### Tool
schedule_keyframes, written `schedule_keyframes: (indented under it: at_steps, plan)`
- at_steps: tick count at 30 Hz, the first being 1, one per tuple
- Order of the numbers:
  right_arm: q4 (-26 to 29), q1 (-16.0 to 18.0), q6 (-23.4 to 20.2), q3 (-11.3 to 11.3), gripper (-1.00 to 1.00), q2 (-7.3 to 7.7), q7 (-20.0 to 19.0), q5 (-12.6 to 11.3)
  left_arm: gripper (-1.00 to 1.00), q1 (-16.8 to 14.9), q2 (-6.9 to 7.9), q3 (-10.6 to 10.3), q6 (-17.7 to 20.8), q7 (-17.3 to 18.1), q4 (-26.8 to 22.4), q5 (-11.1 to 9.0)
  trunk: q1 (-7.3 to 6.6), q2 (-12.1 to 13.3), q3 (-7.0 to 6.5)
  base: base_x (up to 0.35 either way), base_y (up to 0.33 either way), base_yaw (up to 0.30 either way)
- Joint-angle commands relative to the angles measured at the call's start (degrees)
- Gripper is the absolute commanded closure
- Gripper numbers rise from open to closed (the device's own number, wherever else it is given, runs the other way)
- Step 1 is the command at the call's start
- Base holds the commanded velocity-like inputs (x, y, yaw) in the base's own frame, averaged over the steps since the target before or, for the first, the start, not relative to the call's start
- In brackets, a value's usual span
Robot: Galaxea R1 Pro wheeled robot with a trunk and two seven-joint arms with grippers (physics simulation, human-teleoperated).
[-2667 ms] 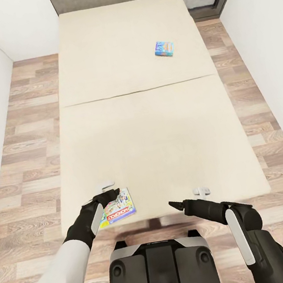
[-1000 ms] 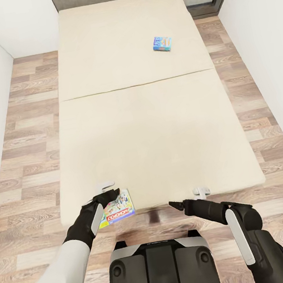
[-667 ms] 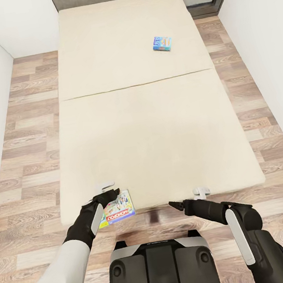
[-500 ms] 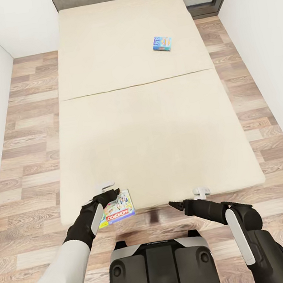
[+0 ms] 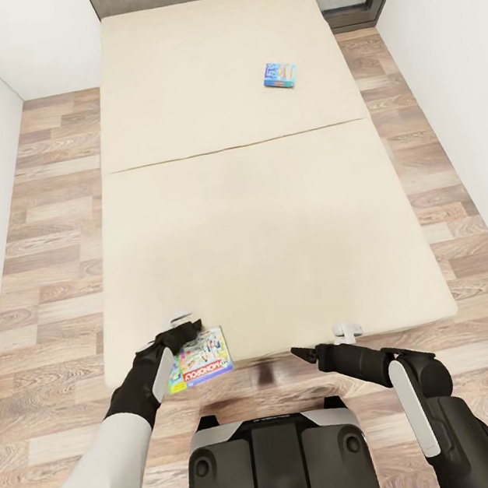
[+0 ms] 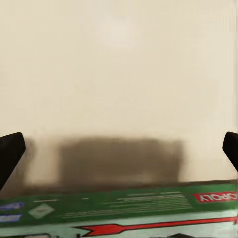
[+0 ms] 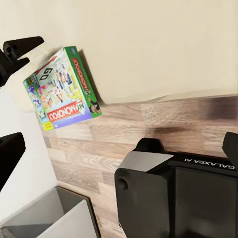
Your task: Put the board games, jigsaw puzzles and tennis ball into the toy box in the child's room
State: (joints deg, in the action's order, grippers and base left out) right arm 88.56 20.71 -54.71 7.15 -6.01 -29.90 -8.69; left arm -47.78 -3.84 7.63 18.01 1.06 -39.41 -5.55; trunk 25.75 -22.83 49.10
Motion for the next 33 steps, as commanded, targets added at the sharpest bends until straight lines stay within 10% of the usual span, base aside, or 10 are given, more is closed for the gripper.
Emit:
schedule_keyframes:
  at_steps: [1, 15, 19, 28, 33]
  plan:
    - [0.03, 0.03, -0.41, 0.14, -1.0, -0.06, -0.07, -0.24, -1.0, 0.03, -0.11, 1.08, 0.47, 0.16, -1.19, -0.56, 0.03, -0.09, 0.06, 0.0, 0.0, 0.0]
    - [-0.05, 0.03, -0.4, 0.14, -1.0, -0.06, -0.07, -0.23, -1.0, 0.34, 0.14, 4.91, 2.94, 0.4, -7.5, -0.6, 0.03, -0.09, 0.06, 0.0, 0.0, 0.0]
    - [-0.05, 0.03, -0.4, 0.14, -1.0, -0.06, -0.07, -0.25, -1.0, 0.99, 0.25, 7.29, 13.77, 1.97, -16.58, -1.74, 0.03, -0.09, 0.06, 0.0, 0.0, 0.0]
    - [-0.05, 0.03, -0.4, 0.14, -1.0, -0.06, -0.07, -0.19, -1.0, 5.95, 5.48, 15.35, 36.18, 19.27, -34.15, -5.3, 0.03, -0.09, 0.06, 0.0, 0.0, 0.0]
    - [-0.05, 0.03, -0.4, 0.09, -1.0, -0.06, -0.07, -0.13, -1.0, 9.85, 13.56, 19.66, 41.04, 38.64, -37.12, -5.56, 0.03, -0.09, 0.06, 0.0, 0.0, 0.0]
